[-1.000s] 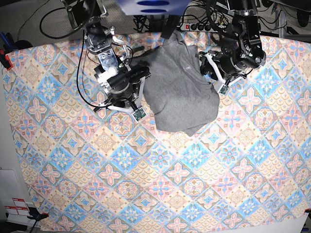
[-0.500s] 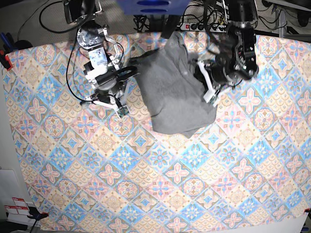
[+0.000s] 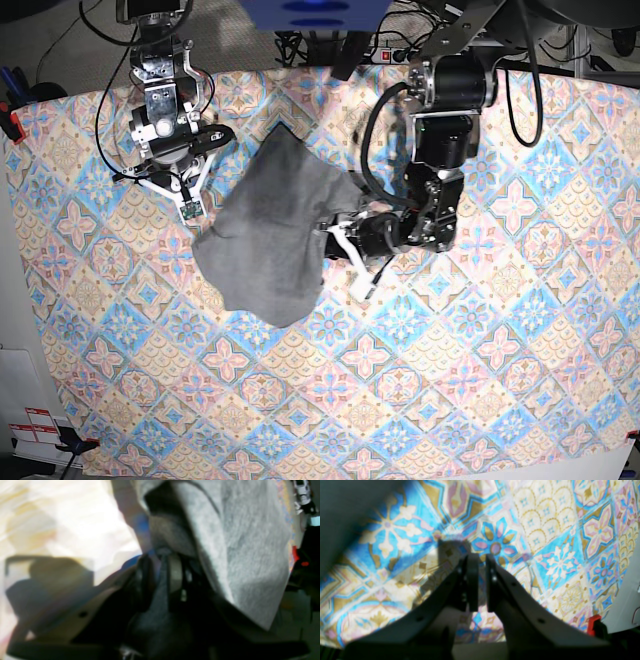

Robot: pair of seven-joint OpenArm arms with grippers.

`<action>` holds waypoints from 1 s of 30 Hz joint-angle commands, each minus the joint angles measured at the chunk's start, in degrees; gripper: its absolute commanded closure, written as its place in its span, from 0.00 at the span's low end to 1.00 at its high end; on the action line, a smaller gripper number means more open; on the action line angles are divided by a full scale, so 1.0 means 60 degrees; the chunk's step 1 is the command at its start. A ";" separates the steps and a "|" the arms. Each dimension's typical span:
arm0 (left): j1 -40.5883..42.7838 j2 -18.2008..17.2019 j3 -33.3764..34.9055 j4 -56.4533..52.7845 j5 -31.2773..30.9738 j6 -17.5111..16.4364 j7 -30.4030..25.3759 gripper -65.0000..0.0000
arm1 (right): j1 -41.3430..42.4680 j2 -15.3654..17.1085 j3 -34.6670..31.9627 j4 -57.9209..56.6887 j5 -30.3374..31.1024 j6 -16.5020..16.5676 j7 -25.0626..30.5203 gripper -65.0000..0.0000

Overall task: Fold the T-shirt properly
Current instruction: 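Pull the shirt with the left gripper toward the right gripper, folding it over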

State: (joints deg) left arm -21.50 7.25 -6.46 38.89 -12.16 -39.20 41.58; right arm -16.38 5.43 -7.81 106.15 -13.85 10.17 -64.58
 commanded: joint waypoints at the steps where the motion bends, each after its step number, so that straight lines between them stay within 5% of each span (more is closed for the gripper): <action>1: -0.0161 0.0292 0.0263 0.0001 0.0027 -0.0133 -0.0022 0.74 | -0.0032 0.0040 0.0020 0.0177 -0.0059 -0.0047 0.0059 0.92; 10: -0.0893 0.0292 -0.0250 0.0001 -0.0075 -0.0133 -0.0564 0.73 | -0.0266 0.0040 0.0094 0.0250 -0.0059 -0.0047 0.0118 0.92; 14: -0.0981 -0.0043 -0.0645 0.0016 -0.0061 -0.0133 0.0842 0.74 | -0.0266 0.0025 0.0621 0.0250 -0.0059 -0.0077 0.0118 0.92; 17: -0.0586 -0.0380 0.0307 0.0587 -0.0075 -0.0133 0.2190 0.86 | -0.0281 -0.0004 0.1485 0.0250 -0.0059 -0.0077 0.0118 0.92; 26: 0.3781 -0.0629 0.0732 1.0199 0.0013 -0.0133 0.5150 0.91 | 0.0071 -0.0019 0.2145 0.0235 -0.0044 -0.0077 0.0133 0.92; 30: 0.4308 -0.0614 0.1098 1.1459 0.0013 -0.0133 0.5502 0.91 | 0.0335 -0.0019 0.1705 0.0235 -0.0044 -0.0077 0.0103 0.92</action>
State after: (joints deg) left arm 4.14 3.14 -0.32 107.57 -11.60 -39.86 74.04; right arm -14.94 4.93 2.24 106.52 -13.67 10.02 -64.47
